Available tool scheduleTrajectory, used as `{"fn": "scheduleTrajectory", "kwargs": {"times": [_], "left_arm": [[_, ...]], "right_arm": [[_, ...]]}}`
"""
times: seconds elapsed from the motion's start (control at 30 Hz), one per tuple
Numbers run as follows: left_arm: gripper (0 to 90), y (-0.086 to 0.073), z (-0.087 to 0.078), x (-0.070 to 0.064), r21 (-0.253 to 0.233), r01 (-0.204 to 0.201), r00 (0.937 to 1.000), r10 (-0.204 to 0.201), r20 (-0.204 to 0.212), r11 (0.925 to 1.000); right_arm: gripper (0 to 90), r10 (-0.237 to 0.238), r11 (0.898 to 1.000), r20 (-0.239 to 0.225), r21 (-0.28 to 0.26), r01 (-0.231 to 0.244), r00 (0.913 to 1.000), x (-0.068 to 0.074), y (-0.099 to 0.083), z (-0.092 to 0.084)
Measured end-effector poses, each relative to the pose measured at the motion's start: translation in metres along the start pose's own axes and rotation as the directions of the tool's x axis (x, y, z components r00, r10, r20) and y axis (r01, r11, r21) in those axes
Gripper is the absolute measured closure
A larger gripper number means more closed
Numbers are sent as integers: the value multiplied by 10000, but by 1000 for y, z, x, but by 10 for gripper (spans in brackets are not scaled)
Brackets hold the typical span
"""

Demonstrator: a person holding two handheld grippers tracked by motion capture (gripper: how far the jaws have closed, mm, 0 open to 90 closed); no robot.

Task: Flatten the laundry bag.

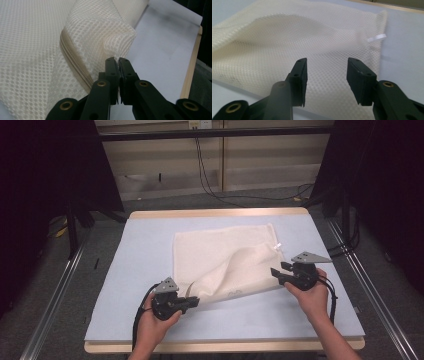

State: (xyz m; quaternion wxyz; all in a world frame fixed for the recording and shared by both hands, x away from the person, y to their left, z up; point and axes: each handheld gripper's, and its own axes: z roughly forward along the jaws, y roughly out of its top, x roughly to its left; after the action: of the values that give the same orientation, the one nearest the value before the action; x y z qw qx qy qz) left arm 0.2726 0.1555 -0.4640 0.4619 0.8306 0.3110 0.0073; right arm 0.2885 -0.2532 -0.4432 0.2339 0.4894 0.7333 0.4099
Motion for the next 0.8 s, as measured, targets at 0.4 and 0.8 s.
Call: {"fn": "scheduleTrajectory", "kwargs": {"times": [0.4,0.8], "left_arm": [[868,-10,1,-10,318,-59,10000,56,71,9995],[868,-14,-4,-13,400,-176,9993,163,341,9990]], "right_arm": [[415,284,9992,-1303,-233,-317,9911,47,18,14],[524,1268,9904,-2071,807,-1123,9701,92,36,63]]}}
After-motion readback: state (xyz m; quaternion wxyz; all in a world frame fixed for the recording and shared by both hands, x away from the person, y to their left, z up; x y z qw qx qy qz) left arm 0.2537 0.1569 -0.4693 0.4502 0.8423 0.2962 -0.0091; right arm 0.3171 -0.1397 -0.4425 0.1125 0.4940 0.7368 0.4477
